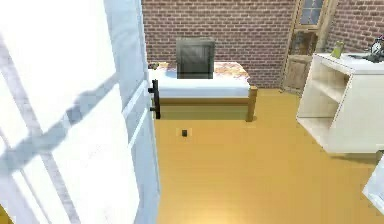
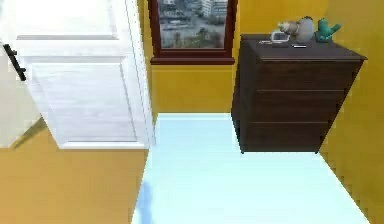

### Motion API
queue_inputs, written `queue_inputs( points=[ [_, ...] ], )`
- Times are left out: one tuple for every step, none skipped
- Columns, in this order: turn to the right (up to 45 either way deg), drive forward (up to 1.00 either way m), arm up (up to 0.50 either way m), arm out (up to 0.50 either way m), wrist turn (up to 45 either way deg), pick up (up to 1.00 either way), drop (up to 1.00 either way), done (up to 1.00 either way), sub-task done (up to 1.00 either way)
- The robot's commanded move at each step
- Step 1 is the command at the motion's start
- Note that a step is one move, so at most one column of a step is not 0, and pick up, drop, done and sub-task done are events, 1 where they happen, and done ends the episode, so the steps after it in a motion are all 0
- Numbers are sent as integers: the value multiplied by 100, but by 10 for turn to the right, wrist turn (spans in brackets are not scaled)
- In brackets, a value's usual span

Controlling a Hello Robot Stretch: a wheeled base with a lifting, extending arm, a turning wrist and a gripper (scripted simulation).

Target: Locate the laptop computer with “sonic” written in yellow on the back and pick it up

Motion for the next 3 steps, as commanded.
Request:
queue_inputs(
  points=[
    [-450, 0, 0, 0, 0, 0, 0, 0, 0],
    [-450, 0, 0, 0, 0, 0, 0, 0, 0],
    [0, 100, 0, 0, 0, 0, 0, 0, 0]
  ],
)
